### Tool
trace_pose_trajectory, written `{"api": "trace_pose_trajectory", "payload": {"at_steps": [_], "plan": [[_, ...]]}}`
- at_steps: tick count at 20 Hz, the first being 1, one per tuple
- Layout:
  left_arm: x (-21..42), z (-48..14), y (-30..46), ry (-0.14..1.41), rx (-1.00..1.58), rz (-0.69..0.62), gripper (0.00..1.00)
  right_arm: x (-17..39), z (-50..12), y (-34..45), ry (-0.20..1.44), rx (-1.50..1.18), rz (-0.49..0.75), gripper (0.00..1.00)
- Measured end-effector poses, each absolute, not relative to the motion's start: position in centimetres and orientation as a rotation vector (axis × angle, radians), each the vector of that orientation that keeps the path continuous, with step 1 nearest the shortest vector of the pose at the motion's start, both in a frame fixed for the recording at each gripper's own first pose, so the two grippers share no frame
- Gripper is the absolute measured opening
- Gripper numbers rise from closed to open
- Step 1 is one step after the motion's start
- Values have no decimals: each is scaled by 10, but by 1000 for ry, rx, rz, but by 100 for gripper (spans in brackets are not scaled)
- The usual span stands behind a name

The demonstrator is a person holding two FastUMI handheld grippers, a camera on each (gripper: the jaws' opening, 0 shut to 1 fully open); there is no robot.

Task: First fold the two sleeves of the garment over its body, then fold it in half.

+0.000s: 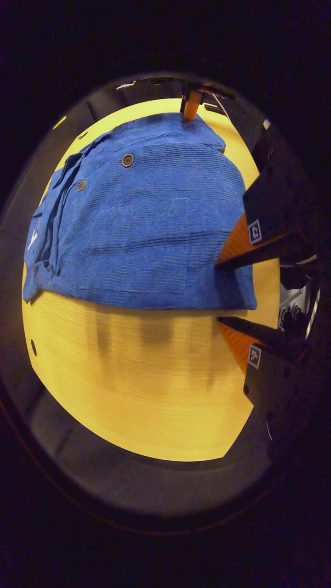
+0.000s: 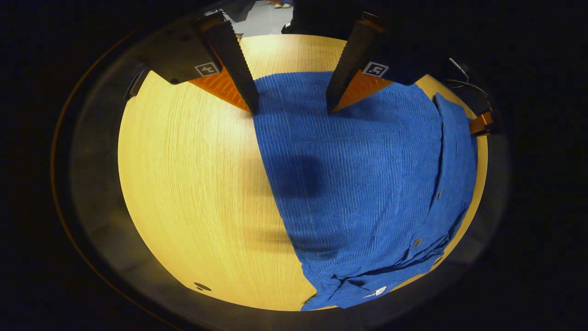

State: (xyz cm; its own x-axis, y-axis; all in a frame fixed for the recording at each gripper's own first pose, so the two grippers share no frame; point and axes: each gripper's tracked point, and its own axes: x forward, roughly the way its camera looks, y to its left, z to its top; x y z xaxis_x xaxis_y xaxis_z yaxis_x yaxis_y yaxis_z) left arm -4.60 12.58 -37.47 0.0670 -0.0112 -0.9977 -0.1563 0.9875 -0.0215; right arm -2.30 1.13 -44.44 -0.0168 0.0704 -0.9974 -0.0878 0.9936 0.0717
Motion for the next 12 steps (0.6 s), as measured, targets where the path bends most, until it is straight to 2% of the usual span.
{"api": "trace_pose_trajectory", "payload": {"at_steps": [1,2,3,4,5,7,12], "plan": [[-45,-375,121,1494,-122,81,32,-23,-444,14,1594,-11,124,92],[-44,-375,119,1505,-111,56,14,-18,-444,18,1565,23,102,63],[-42,-373,119,1516,-106,19,5,-15,-444,19,1562,41,87,35],[-42,-374,120,1517,-136,15,5,-20,-443,18,1592,41,113,7],[-38,-373,119,1515,-198,17,0,-16,-443,17,1595,78,108,7],[-33,-366,114,1495,-360,-2,0,-21,-441,21,1632,171,90,1],[-23,-339,122,1436,-383,-54,0,-2,-403,35,1551,230,93,1]]}}
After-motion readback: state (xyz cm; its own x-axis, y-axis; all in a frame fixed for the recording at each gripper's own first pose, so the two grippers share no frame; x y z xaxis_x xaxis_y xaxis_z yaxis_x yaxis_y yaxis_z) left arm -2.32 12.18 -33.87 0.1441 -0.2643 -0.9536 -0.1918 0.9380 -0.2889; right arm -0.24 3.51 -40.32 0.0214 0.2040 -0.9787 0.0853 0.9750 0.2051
